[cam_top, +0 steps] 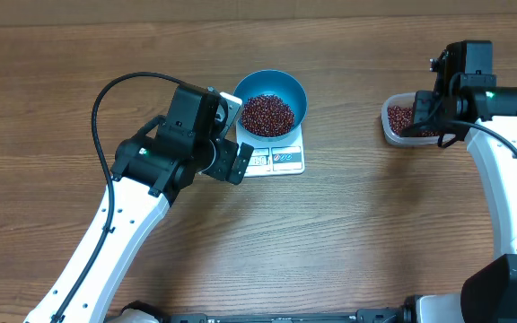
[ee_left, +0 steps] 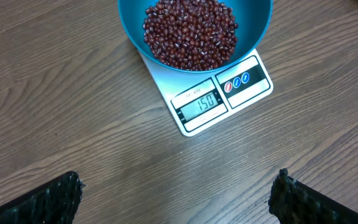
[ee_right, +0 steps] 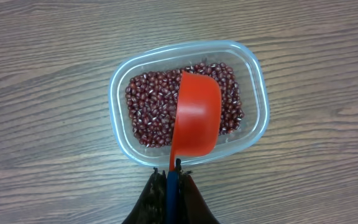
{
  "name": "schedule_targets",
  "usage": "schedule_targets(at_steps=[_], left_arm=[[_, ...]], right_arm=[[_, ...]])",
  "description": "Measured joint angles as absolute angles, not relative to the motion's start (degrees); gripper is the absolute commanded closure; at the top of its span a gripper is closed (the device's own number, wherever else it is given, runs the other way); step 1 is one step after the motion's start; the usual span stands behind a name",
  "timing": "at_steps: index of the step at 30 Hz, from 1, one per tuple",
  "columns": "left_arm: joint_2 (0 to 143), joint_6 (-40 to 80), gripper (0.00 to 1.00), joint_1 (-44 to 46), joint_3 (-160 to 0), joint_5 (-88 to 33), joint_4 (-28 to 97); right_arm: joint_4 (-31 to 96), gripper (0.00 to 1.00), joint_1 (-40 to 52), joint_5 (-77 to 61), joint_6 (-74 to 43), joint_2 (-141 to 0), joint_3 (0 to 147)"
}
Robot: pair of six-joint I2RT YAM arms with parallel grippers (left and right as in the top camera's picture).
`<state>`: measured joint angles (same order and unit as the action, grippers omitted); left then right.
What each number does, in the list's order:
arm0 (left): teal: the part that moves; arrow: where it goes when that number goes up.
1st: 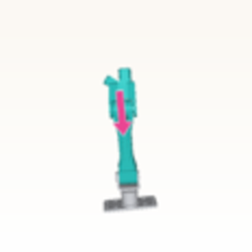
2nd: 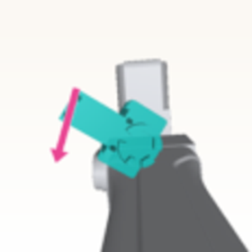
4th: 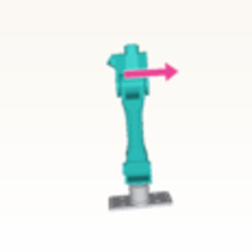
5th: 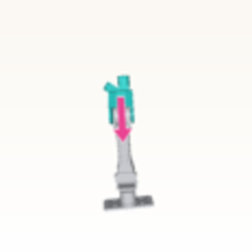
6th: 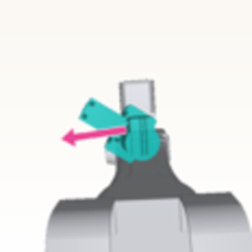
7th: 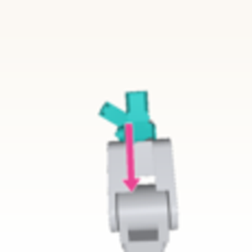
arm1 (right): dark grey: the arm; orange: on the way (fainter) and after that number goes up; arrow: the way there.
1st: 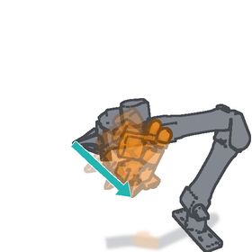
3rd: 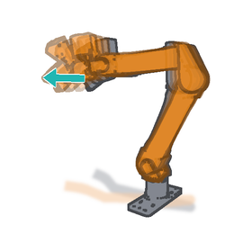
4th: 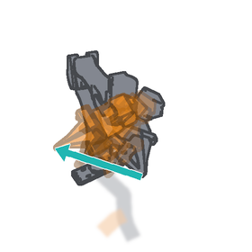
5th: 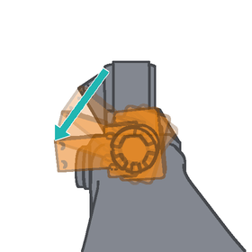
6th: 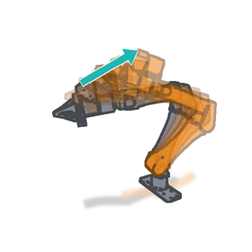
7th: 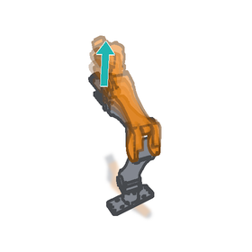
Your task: Scoop item into bowl and weigh 150g on scale
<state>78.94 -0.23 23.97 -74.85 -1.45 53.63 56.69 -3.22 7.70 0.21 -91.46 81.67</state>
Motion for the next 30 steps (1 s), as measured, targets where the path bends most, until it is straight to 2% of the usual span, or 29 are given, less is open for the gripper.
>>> schedule_targets(at_steps=[20,25,30], left_arm=[[78.9,-0.2,0.01,24.0,-74.8,-1.5,53.6],[78.9,-0.2,0.00,24.0,-74.8,-1.5,53.6],[78.9,-0.2,0.01,24.0,-74.8,-1.5,53.6]], right_arm=[[57.6,0.96,-2.5,10.2,2.5,-91.5,81.7],[57.9,0.96,-2.0,5.8,5.0,-91.5,81.7],[57.5,0.96,-1.7,0.1,0.3,-91.4,81.7]])
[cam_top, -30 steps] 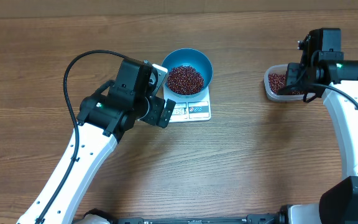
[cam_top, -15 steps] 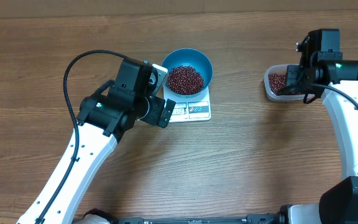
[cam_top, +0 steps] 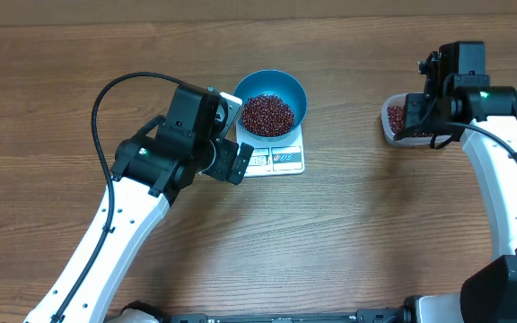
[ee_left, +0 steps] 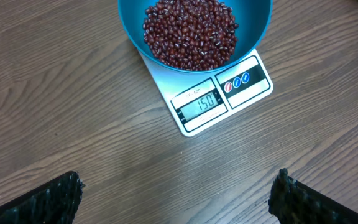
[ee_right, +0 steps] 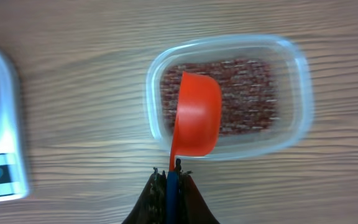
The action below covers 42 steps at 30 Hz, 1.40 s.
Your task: Scoop item into bowl and weigh 150g on scale
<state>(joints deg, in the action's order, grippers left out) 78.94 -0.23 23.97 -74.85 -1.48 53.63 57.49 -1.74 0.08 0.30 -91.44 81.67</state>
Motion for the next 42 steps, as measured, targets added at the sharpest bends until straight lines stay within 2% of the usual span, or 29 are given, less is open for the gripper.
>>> schedule_targets(at_steps=[8,14,20,25,35,42], left_arm=[[78.9,-0.2,0.00,24.0,-74.8,-1.5,53.6],[78.9,-0.2,0.01,24.0,-74.8,-1.5,53.6],[78.9,-0.2,0.01,24.0,-74.8,-1.5,53.6],[78.9,-0.2,0.01,24.0,-74.8,-1.5,53.6],[78.9,-0.2,0.01,24.0,-74.8,-1.5,53.6],[78.9,-0.2,0.00,24.0,-74.8,-1.5,53.6]], right_arm=[[51.5,0.96,-1.8,-19.3,-6.8,-86.7,81.7],[50.7,0.96,-1.8,-23.7,-12.6,-83.2,80.8],[45.0,0.96,-1.8,-25.5,-18.6,-83.3,70.4],[42.5,0.96,-2.9,-25.0,-24.1,-83.7,68.9],[43.3,0.96,-16.5,-21.5,-33.3,-83.7,68.9],[41.7,0.96,-19.0,-17.6,-34.9,-83.8,68.8]])
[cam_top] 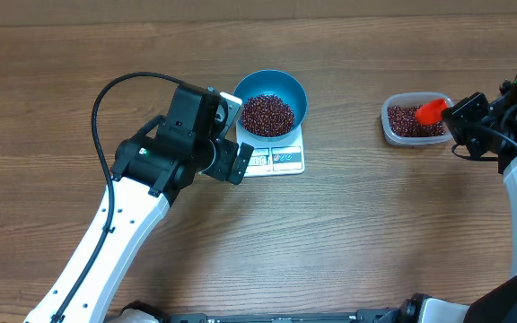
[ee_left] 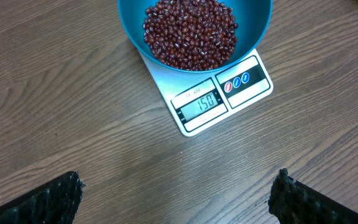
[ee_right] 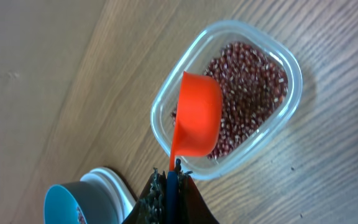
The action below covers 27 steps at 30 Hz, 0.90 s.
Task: Scoop item into bowl and weigh 150g on scale
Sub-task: 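Lower the red cup into the tub and open the right gripper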
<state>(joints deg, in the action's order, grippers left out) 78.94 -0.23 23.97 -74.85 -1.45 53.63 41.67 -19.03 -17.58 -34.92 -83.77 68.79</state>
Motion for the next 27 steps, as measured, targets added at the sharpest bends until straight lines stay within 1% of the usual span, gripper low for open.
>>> schedule_targets(at_steps=[19,20,21,22,27], left_arm=[[78.9,-0.2,0.01,24.0,-74.8,-1.5,53.6],[78.9,-0.2,0.01,24.0,-74.8,-1.5,53.6],[78.9,-0.2,0.00,24.0,-74.8,-1.5,53.6],[78.9,-0.2,0.01,24.0,-74.8,-1.5,53.6],[78.9,-0.2,0.01,24.0,-74.8,-1.5,53.6]], right_arm=[[39.6,0.96,-19.0,-17.0,-35.8,-90.0,68.8],[39.7,0.86,-19.0,-17.1,-35.9,-90.0,68.8],[39.7,0.74,-19.0,-17.1,-35.9,-90.0,68.8],[39.6,0.65,-19.0,-17.2,-35.7,-90.0,68.8],[39.7,0.34,-19.0,-19.0,-36.0,-90.1,68.7]])
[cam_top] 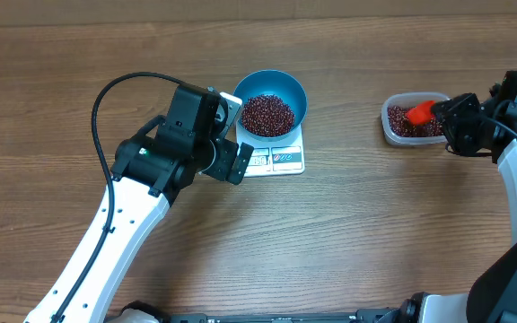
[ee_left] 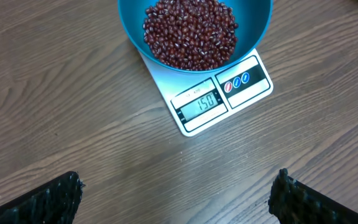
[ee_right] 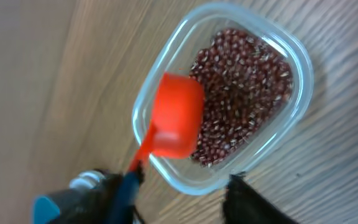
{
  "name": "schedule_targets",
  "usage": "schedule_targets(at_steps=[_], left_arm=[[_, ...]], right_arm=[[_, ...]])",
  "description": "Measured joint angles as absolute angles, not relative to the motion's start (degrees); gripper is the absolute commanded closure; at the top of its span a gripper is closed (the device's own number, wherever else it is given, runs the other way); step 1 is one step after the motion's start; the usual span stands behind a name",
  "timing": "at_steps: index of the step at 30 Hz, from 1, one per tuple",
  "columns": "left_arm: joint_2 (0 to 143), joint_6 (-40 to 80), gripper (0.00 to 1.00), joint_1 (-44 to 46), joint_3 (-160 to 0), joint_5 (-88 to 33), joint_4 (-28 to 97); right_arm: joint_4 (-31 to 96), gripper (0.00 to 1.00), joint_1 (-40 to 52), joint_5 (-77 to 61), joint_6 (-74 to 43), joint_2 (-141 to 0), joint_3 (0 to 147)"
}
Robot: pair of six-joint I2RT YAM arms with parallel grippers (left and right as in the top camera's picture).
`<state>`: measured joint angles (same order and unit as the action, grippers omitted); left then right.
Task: Scoop item into bowl and weigh 150g on scale
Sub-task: 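Lower the red cup into the tub and open the right gripper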
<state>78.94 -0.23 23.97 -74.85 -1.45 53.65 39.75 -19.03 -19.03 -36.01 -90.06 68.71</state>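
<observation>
A blue bowl [ee_left: 194, 31] full of red beans stands on the small white scale [ee_left: 219, 93], whose display reads 150. My left gripper [ee_left: 176, 202] hovers open over bare table just in front of the scale. At the right, a clear container [ee_right: 229, 130] holds more red beans. The red scoop [ee_right: 176, 121] lies bowl-down over the container's near rim, with its dark handle beside one finger. My right gripper [ee_right: 179, 196] is open, its fingers spread either side of the container's near edge. In the overhead view the scoop [cam_top: 420, 112] shows at the container [cam_top: 400, 121].
Brown wooden table [cam_top: 375, 233] all round. The left arm with its black cable [cam_top: 106, 117] lies across the left half of the table. The right arm comes in along the right edge.
My right gripper was shut on the scoop's handle and now stands open; the scoop rests on the container's rim. The left arm, bowl and scale reading are unchanged.
My right gripper held the empty scoop above the bean container, seen straight down. Later the wrist was tilted, with the arm to the right of the container, still gripping the handle. Now the scoop is let go at the container. The scale read 150 throughout.
</observation>
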Motion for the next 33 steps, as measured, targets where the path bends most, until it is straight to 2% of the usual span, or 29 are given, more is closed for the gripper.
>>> schedule_targets(at_steps=[4,18,33], left_arm=[[78.9,-0.2,0.01,24.0,-74.8,-1.5,53.6],[78.9,-0.2,0.01,24.0,-74.8,-1.5,53.6],[78.9,-0.2,0.01,24.0,-74.8,-1.5,53.6]], right_arm=[[40.7,0.29,-19.0,-21.5,-36.1,-90.1,68.6],[48.7,0.28,-19.0,-19.4,-35.9,-90.1,68.6],[56.0,0.23,-19.0,-14.9,-35.8,-90.1,68.6]])
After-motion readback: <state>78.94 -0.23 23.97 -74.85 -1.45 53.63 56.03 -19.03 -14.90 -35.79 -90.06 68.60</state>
